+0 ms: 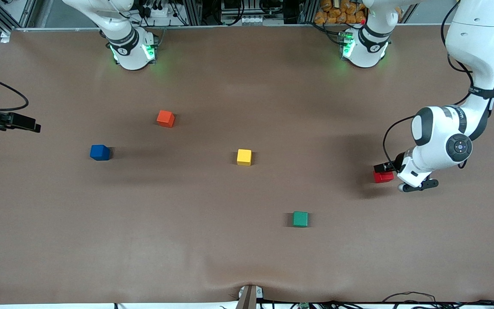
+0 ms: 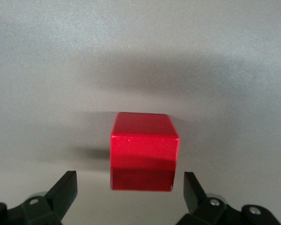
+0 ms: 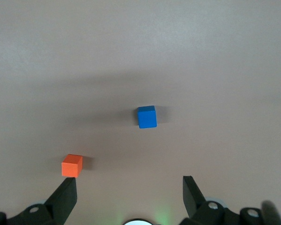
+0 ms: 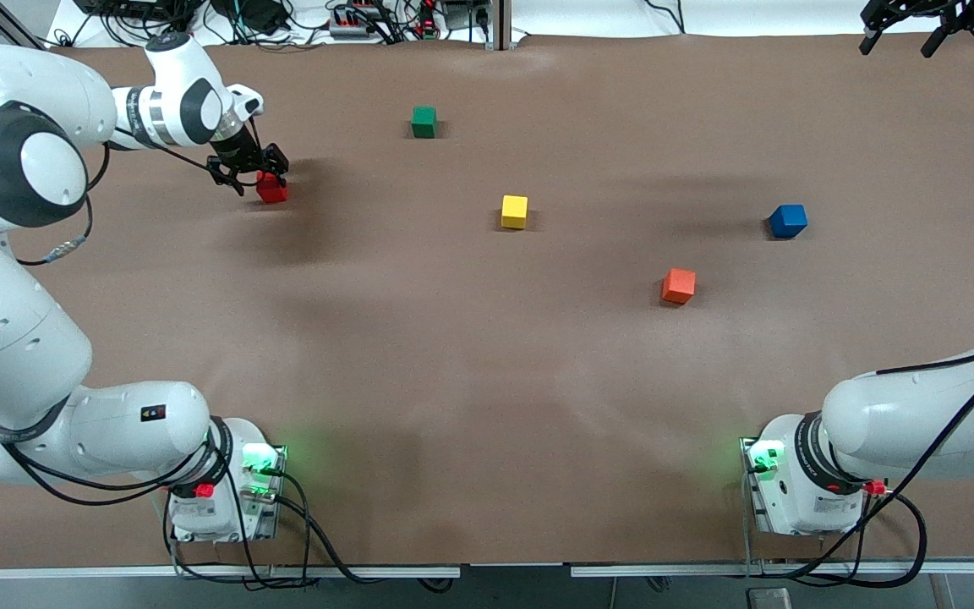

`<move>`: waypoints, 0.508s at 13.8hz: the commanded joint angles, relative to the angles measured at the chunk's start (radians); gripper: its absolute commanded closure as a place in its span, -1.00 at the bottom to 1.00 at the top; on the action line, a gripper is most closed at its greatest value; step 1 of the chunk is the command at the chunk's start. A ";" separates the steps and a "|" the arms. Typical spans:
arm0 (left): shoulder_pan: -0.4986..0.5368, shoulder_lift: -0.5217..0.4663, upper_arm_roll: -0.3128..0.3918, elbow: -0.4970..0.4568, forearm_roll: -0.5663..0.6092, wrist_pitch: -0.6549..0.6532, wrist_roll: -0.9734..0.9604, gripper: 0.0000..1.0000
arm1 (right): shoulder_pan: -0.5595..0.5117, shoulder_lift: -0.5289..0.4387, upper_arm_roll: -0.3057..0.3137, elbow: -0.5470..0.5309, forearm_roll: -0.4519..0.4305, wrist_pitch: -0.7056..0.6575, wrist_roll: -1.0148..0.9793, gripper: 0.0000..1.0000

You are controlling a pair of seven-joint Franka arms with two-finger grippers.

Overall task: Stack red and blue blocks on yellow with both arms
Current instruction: 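Close the left gripper on the red cube while the right gripper descends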

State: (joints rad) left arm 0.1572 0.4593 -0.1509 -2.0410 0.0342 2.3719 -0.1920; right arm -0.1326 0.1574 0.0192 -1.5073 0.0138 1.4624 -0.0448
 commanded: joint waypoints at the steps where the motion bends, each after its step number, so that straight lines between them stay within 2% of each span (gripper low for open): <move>1: -0.004 0.024 0.001 0.024 -0.010 0.006 -0.010 -1.00 | 0.005 0.059 0.008 0.016 -0.003 -0.001 -0.007 -1.00; 4: -0.004 0.025 0.001 0.024 -0.008 0.006 -0.010 -1.00 | 0.002 0.119 0.008 -0.019 0.006 0.031 -0.006 -1.00; 7: -0.004 0.029 0.001 0.031 -0.008 0.006 -0.010 -1.00 | -0.001 0.125 0.008 -0.186 0.005 0.215 -0.006 -1.00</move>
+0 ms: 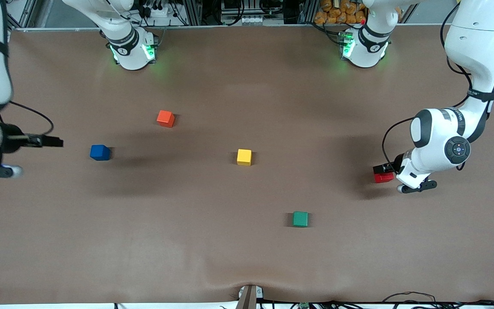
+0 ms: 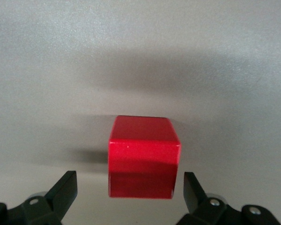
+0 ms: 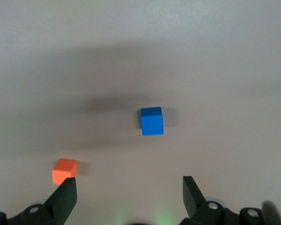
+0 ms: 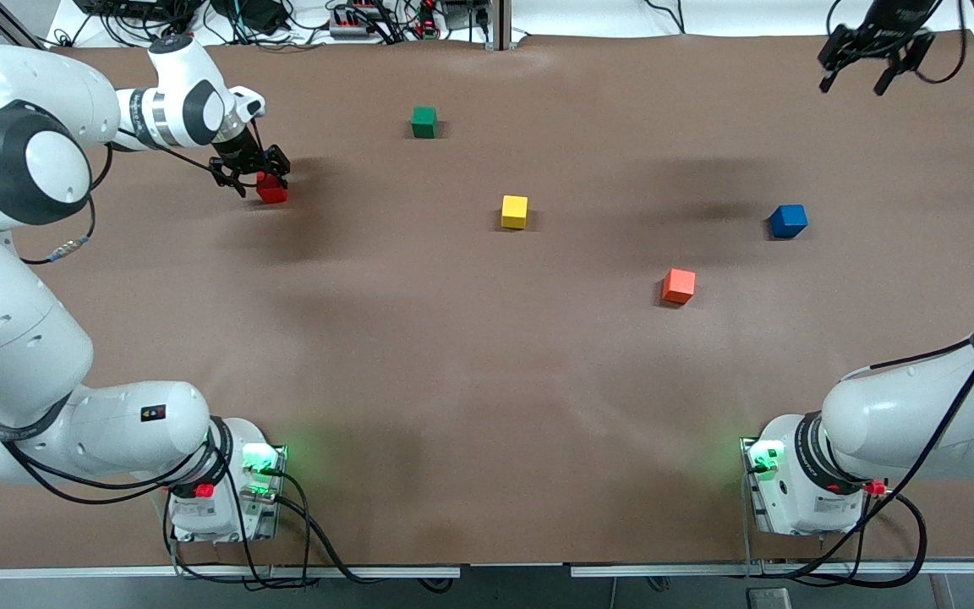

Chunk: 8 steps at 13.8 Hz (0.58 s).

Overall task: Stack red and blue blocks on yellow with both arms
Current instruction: 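Close the left gripper on the red cube while the right gripper descends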

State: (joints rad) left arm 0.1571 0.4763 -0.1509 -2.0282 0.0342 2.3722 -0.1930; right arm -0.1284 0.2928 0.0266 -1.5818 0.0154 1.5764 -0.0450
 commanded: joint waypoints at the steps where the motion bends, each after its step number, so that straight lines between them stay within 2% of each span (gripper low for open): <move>1: -0.004 0.015 0.001 0.020 -0.008 0.005 -0.009 -1.00 | -0.005 -0.011 0.001 -0.175 0.003 0.194 -0.006 -1.00; 3: -0.005 0.015 0.001 0.020 -0.007 0.005 -0.009 -1.00 | -0.002 -0.001 0.001 -0.268 0.003 0.334 -0.006 -1.00; 5: -0.005 0.016 0.001 0.022 -0.007 0.005 -0.009 -0.55 | -0.005 0.025 0.001 -0.282 0.000 0.350 -0.007 -1.00; 7: -0.005 0.021 0.001 0.023 -0.004 0.005 -0.009 0.74 | -0.034 0.075 -0.001 -0.285 0.000 0.356 -0.007 -1.00; 8: -0.010 0.016 0.001 0.025 -0.003 0.004 -0.008 1.00 | -0.045 0.091 0.001 -0.296 0.000 0.369 -0.009 -1.00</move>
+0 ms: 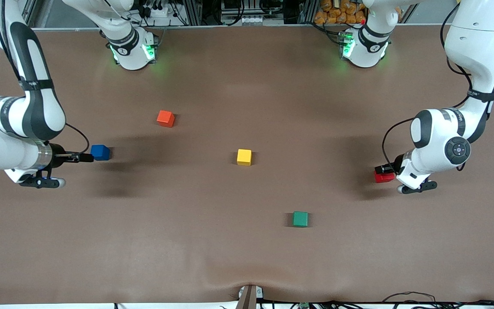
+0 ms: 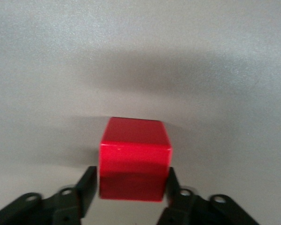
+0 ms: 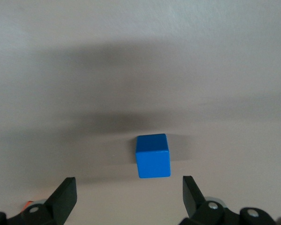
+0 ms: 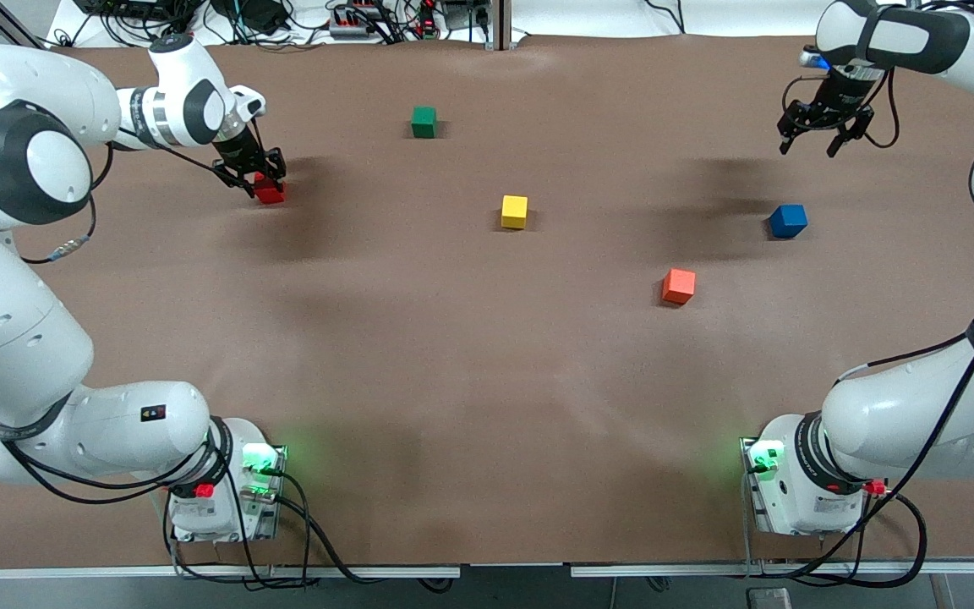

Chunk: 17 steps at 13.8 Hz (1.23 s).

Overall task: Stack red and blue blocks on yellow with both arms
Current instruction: 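Close the left gripper on the red cube while the right gripper descends, then lift the red with the left gripper while the right gripper grasps the blue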

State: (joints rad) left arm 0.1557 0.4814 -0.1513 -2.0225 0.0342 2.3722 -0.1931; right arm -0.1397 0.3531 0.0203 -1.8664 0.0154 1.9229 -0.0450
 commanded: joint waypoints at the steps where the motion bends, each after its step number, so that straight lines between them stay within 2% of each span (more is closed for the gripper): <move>1: -0.028 0.000 0.001 0.021 -0.002 -0.002 -0.008 1.00 | -0.034 0.030 0.007 -0.029 0.000 0.045 -0.009 -1.00; 3: -0.036 -0.047 0.001 0.024 -0.002 -0.031 -0.005 1.00 | -0.029 0.032 0.007 -0.063 0.000 0.080 -0.007 -1.00; 5: -0.038 -0.107 -0.011 0.028 -0.002 -0.089 -0.008 1.00 | -0.028 0.030 0.007 -0.124 -0.009 0.181 -0.033 -1.00; 7: -0.036 -0.156 -0.030 0.030 -0.002 -0.135 -0.008 1.00 | -0.031 0.033 0.006 -0.129 -0.011 0.185 -0.125 -1.00; 11: -0.035 -0.239 -0.077 0.030 -0.004 -0.206 -0.063 1.00 | -0.041 0.043 0.007 -0.178 -0.009 0.214 -0.130 -1.00; 13: -0.035 -0.259 -0.123 0.041 -0.004 -0.238 -0.117 1.00 | -0.051 0.041 0.007 -0.212 -0.009 0.240 -0.130 -1.00; 17: -0.033 -0.264 -0.172 0.071 -0.004 -0.315 -0.152 1.00 | -0.070 0.041 0.009 -0.244 0.000 0.278 -0.130 -1.00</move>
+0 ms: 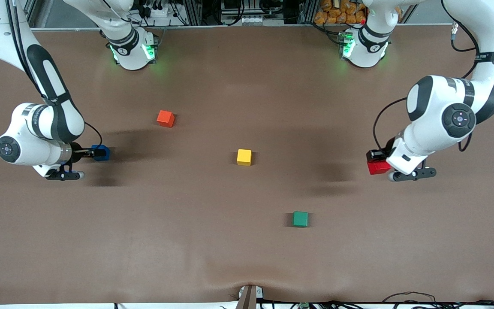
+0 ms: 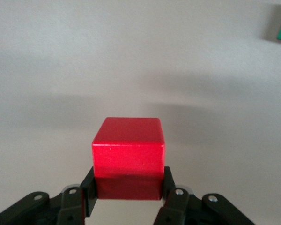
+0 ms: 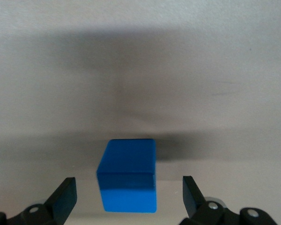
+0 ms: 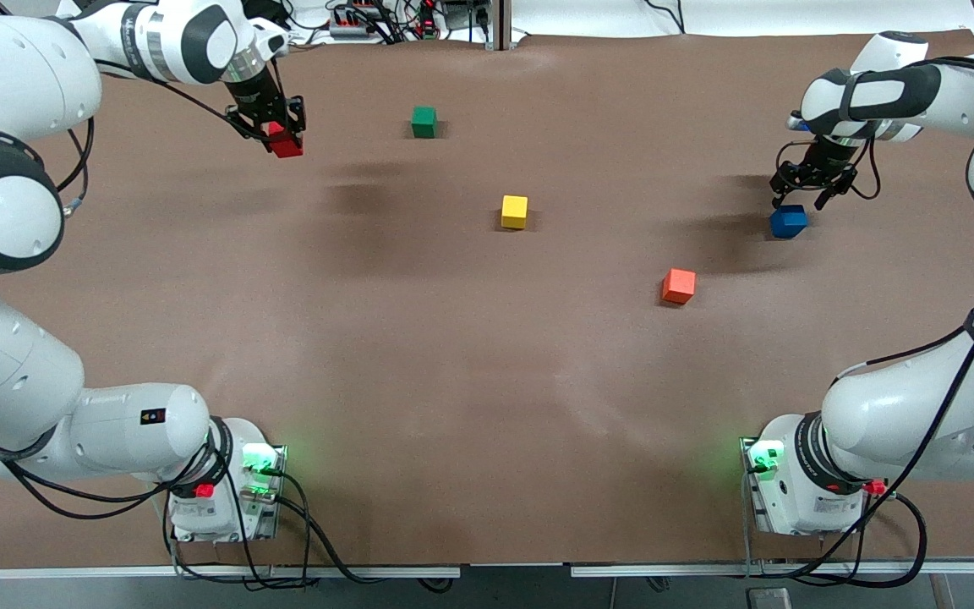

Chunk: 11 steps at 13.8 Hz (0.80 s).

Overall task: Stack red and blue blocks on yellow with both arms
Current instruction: 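Lift the red with the left gripper while the right gripper grasps the blue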

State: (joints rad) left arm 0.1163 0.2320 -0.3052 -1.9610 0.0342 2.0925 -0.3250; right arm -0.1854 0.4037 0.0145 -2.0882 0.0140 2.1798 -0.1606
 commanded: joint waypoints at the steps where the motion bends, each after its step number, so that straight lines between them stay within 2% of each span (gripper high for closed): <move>1: 0.006 -0.017 -0.032 0.010 -0.004 -0.035 -0.041 1.00 | -0.025 -0.009 0.015 -0.023 0.003 0.021 -0.014 -1.00; 5: 0.003 -0.013 -0.104 0.033 -0.005 -0.035 -0.117 1.00 | -0.025 -0.012 0.015 -0.082 0.006 0.101 -0.013 -1.00; 6: 0.002 -0.011 -0.115 0.037 -0.005 -0.035 -0.137 1.00 | -0.017 -0.014 0.015 -0.096 0.006 0.119 -0.013 -0.85; 8: 0.000 -0.003 -0.152 0.042 -0.013 -0.035 -0.184 1.00 | -0.016 -0.014 0.016 -0.098 0.004 0.120 -0.014 -0.33; 9: -0.003 0.003 -0.167 0.047 -0.013 -0.035 -0.216 1.00 | -0.016 -0.013 0.016 -0.096 0.004 0.120 -0.014 0.17; 10: -0.013 0.015 -0.187 0.057 -0.014 -0.035 -0.251 1.00 | -0.017 -0.011 0.016 -0.096 0.004 0.120 -0.014 0.51; 11: -0.032 0.018 -0.190 0.063 -0.014 -0.035 -0.288 1.00 | -0.017 -0.011 0.016 -0.095 0.004 0.120 -0.014 0.74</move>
State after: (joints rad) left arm 0.1056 0.2342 -0.4768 -1.9324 0.0339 2.0795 -0.5535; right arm -0.1917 0.4037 0.0227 -2.1675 0.0150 2.2863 -0.1624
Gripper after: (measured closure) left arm 0.441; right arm 0.361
